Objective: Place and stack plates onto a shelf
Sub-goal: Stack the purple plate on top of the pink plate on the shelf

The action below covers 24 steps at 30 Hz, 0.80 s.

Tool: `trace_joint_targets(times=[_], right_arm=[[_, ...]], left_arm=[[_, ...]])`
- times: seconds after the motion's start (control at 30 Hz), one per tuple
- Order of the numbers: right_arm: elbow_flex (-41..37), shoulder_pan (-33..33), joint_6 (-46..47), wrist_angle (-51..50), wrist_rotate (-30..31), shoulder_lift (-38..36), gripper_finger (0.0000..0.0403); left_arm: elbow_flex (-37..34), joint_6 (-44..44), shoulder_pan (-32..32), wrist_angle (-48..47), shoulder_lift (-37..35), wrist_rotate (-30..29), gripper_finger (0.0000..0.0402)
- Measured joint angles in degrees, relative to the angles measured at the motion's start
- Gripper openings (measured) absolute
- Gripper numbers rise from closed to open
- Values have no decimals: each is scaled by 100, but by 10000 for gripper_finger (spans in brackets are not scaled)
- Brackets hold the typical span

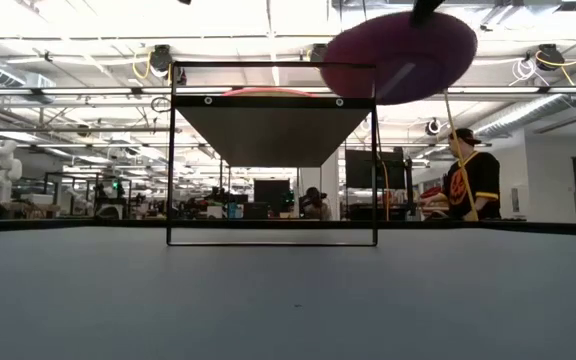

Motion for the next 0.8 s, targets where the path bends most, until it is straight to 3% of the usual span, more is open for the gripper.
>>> trace_joint_targets(times=[0.23,0.53,0.8], right_arm=[[137,406,-661,220,-44,97,0],[137,665,-1444,1217,-246,97,0],[137,557,-1717,1720,-875,97,0]], left_arm=[[2,403,1,-5,0,184,90],[2,1175,-2,48,0,327,198],[2,2422,-80,81,0,918,207]])
